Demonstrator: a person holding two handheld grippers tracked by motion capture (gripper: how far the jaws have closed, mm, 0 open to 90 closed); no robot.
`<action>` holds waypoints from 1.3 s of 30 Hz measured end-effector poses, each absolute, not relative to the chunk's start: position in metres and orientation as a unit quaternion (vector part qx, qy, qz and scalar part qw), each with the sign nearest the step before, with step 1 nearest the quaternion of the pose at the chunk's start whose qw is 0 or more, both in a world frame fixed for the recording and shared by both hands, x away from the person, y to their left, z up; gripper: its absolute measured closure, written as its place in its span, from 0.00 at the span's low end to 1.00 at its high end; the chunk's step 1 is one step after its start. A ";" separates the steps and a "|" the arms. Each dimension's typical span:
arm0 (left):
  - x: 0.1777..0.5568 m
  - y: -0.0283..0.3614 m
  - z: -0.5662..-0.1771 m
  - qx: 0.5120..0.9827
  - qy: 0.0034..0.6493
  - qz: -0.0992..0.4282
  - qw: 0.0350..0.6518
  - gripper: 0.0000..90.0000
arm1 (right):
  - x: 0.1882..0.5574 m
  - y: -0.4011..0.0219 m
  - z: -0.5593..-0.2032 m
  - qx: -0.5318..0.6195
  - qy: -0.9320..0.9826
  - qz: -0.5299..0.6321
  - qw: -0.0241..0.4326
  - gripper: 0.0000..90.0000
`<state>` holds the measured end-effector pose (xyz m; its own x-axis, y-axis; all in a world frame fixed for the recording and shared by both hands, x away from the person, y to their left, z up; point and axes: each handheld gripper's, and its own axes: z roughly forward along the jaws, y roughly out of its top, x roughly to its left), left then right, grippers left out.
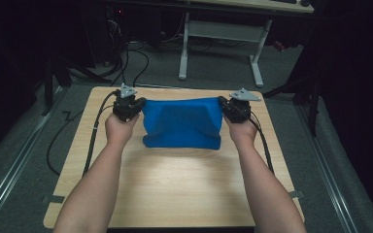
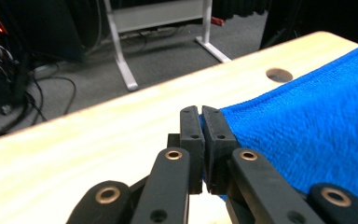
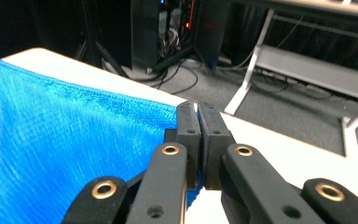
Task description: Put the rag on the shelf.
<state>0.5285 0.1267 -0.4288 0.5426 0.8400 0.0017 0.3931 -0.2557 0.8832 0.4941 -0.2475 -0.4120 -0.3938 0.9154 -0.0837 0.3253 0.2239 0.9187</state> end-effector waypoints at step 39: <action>0.509 0.128 -0.497 0.766 0.425 0.186 0.444 0.90 | 0.483 -0.252 -0.482 0.470 0.723 0.424 0.278 0.97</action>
<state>0.5089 0.1276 -0.4970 0.5687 0.8173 -0.0925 0.4872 -0.2441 0.8385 0.4831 -0.2521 -0.4823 -0.4041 0.9147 -0.0041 0.4433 0.1998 0.8738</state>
